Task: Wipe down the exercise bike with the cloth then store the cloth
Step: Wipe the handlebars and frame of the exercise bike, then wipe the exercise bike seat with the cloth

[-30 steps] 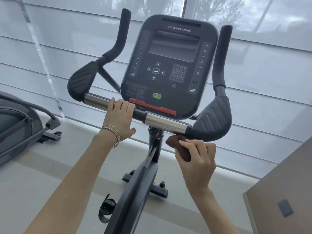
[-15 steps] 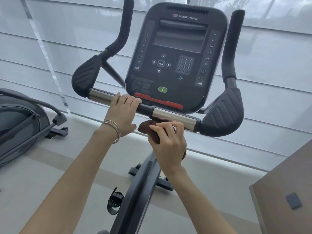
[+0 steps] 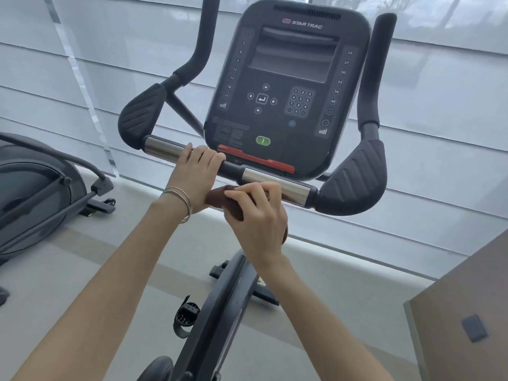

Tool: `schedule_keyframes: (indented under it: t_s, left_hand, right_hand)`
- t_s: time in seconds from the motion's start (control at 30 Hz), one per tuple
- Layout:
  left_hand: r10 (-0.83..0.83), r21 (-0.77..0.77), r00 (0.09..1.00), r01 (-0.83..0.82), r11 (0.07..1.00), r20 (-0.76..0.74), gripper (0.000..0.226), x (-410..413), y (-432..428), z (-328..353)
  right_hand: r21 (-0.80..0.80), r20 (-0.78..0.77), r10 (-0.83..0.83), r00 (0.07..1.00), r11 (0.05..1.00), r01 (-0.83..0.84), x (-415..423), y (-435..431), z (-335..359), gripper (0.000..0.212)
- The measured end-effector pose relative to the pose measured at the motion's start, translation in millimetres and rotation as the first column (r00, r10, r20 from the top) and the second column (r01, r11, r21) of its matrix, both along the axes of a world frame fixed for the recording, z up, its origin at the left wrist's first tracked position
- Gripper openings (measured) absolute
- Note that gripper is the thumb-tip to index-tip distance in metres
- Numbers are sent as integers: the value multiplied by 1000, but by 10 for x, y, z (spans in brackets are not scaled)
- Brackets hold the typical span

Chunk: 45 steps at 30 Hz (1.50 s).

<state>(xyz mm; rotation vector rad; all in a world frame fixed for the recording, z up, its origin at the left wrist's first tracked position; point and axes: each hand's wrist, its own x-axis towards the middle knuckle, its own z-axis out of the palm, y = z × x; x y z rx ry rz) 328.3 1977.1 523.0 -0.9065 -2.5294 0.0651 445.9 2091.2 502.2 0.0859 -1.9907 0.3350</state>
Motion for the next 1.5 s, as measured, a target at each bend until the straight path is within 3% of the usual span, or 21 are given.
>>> schedule_keyframes:
  t_s: [0.2, 0.4, 0.53, 0.7, 1.27, 1.5]
  left_hand:
    - [72, -60, 996, -69, 996, 50, 87, 413, -299, 28]
    - [133, -23, 978, -131, 991, 158, 79, 1374, -481, -208]
    - [155, -42, 943, -150, 988, 296, 76, 2038, -452, -400]
    - [153, 7, 908, -169, 986, 390, 68, 2780, -561, -513]
    - [363, -41, 790, -396, 917, 494, 66, 3869, -1625, -1082]
    - [307, -57, 780, -331, 942, 545, 69, 3965, -2276, -1263]
  right_hand:
    - [-16, 9, 124, 992, 992, -124, 550, 338, -18, 12]
    - [-125, 137, 192, 972, 977, -176, 1260, 754, -158, 28]
    - [-99, 226, 255, 940, 966, -238, 1673, 968, -253, 39]
    - [-128, 273, 340, 900, 940, -317, 2072, 1016, -422, 33]
    - [-239, 485, 482, 730, 876, -420, 2717, 232, -1061, 34]
    - [-286, 550, 445, 707, 895, -341, 2860, -575, -1277, 34]
